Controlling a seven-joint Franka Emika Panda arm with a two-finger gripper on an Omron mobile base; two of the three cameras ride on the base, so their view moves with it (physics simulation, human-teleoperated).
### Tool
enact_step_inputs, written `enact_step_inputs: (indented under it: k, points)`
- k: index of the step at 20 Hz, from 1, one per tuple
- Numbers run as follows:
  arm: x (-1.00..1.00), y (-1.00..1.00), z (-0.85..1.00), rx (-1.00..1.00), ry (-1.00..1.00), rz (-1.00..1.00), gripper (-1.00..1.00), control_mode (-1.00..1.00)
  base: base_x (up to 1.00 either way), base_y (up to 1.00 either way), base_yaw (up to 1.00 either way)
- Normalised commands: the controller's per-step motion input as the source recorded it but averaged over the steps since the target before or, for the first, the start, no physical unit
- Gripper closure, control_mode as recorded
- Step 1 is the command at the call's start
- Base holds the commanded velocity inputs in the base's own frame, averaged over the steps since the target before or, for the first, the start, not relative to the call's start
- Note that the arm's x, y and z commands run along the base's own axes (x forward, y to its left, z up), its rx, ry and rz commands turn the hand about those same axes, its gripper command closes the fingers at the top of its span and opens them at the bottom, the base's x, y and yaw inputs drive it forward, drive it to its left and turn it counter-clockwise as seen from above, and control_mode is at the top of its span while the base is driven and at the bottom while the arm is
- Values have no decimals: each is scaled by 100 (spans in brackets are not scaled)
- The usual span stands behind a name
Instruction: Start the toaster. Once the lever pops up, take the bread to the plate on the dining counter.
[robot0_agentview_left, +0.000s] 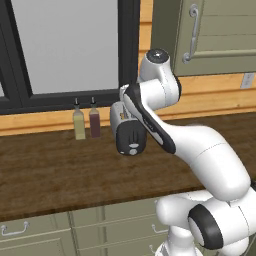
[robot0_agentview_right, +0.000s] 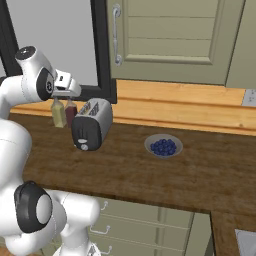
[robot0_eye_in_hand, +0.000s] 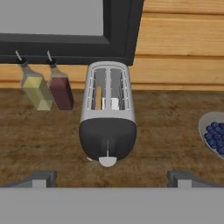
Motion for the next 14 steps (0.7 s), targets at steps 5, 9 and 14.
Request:
enact_step_inputs:
  k: [5, 9, 14]
  points:
    - [0, 0, 0, 0, 0, 0, -100, -100, 0, 0, 0]
    - [0, 0, 0, 0, 0, 0, -100, -100, 0, 0, 0]
    - [0, 0, 0, 0, 0, 0, -100, -100, 0, 0, 0]
